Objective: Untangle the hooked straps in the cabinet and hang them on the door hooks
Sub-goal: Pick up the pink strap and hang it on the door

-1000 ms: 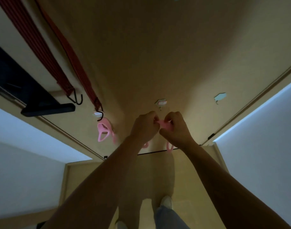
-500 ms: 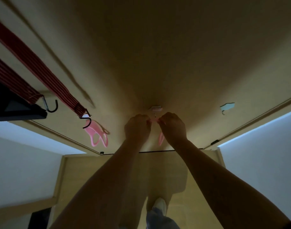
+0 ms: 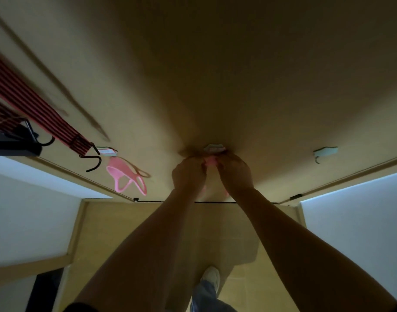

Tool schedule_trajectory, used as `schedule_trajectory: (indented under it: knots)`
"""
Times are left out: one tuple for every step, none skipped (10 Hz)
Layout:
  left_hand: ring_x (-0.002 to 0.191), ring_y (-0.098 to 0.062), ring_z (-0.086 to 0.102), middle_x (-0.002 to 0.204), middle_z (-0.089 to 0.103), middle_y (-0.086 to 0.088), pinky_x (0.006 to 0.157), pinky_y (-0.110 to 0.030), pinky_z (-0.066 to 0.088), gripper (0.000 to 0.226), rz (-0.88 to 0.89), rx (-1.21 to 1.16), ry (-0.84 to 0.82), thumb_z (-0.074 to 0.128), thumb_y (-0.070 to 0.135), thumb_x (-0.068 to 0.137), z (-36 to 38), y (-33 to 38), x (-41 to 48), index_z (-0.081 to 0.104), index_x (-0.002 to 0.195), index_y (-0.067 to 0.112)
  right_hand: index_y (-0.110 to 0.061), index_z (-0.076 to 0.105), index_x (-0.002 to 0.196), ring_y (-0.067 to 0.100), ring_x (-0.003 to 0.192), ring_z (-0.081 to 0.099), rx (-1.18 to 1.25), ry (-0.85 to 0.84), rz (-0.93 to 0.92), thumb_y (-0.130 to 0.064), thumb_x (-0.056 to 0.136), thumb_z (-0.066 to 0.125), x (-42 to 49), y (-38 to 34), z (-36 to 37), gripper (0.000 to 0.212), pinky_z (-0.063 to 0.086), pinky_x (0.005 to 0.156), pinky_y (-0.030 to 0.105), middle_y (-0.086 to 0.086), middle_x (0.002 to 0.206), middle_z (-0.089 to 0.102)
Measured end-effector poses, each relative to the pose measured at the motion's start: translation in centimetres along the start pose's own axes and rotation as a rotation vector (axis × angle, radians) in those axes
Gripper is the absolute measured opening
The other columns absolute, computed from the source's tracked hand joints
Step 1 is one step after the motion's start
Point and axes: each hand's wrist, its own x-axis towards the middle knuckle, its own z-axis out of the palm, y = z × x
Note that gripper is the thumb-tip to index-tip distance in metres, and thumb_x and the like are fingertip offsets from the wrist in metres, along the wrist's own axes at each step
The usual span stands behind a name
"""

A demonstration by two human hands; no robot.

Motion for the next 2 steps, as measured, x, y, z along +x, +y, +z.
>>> schedule_trajectory:
  knots:
    - [0.103, -0.026, 0.06, 0.111, 0.065, -0.004, 0.081, -0.032, 0.046, 0.024, 0.021, -0.021, -0.034, 0.047, 0.031, 0.092, 0.37, -0.03, -0.21, 0.063, 0.108, 0.022, -0.019, 0.066, 0.11, 0.023, 0.111, 0.059, 0.052, -0.021, -0.016, -0.016, 0.091, 0.051, -0.23, -0.08, 0.22, 0.025, 0.051, 0.091, 0.038, 0.005, 0.123, 0.063]
    - [0.107, -0.023, 0.058, 0.116, 0.063, -0.003, 0.083, -0.03, 0.044, 0.029, 0.071, -0.026, -0.046, 0.048, 0.033, 0.093, 0.33, -0.16, -0.76, 0.059, 0.115, 0.018, -0.01, 0.06, 0.118, 0.027, 0.115, 0.055, 0.0, -0.054, -0.009, -0.006, 0.088, 0.051, -0.59, -0.19, -0.21, 0.031, 0.046, 0.095, 0.036, 0.01, 0.127, 0.058]
